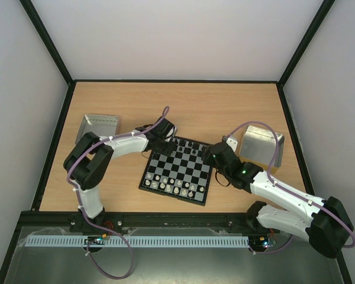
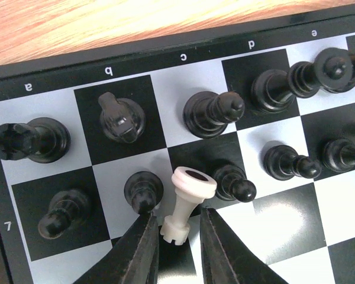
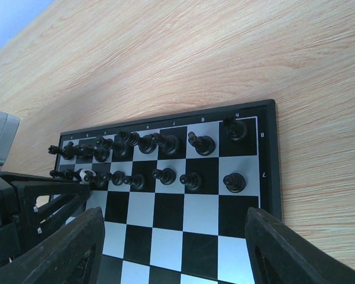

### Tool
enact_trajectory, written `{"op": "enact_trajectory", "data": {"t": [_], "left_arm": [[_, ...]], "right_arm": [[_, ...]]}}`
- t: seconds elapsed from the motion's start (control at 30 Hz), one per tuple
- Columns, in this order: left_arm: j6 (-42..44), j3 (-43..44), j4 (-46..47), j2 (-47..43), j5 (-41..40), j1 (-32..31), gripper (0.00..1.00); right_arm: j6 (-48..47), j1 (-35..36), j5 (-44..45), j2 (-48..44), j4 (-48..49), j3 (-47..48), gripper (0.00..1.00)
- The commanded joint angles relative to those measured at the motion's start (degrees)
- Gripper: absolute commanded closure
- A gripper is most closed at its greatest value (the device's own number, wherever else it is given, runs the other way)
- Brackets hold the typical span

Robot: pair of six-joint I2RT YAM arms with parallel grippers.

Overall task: Set up the chess pieces on the board
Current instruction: Pick up the chess piece from the chessboard, then place the chess piece on the chessboard.

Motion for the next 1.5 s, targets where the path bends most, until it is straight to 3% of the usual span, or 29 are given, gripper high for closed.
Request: {"op": "enact_trajectory", "data": {"t": [0.0, 0.2, 0.63, 1.0, 1.33, 1.47], "left_arm": [[0.58, 0.81, -1.52, 1.71, -1.04, 0.31, 0.79], [0.43, 0.26, -2.07, 0.9, -0.59, 0.31, 0.88], [-1.58, -4.99, -5.36, -6.72, 4.95, -1.27, 0.88], [-2.52, -7.57, -4.1, -21.03, 16.95, -4.7, 0.88], [-1.89, -9.58, 0.45, -29.97, 26.19, -6.54, 0.88], [-1.4, -9.46, 0.63, -31.16, 26.82, -6.54, 0.88]], "right_arm": [[0.05, -0.24, 1.09, -0.25, 0.08, -0.04, 0.36], [0.32, -0.28, 1.1, -0.51, -0.01, -0.06, 0.36], [-0.11, -0.24, -0.82, -0.5, 1.26, 0.2, 0.36], [-7.54, -0.24, -24.39, -1.49, 12.52, -0.75, 0.31], [-0.28, -0.24, -30.18, -3.4, 20.33, -1.32, 0.3], [3.62, -0.27, -30.47, -3.89, 21.2, -1.41, 0.42]]}}
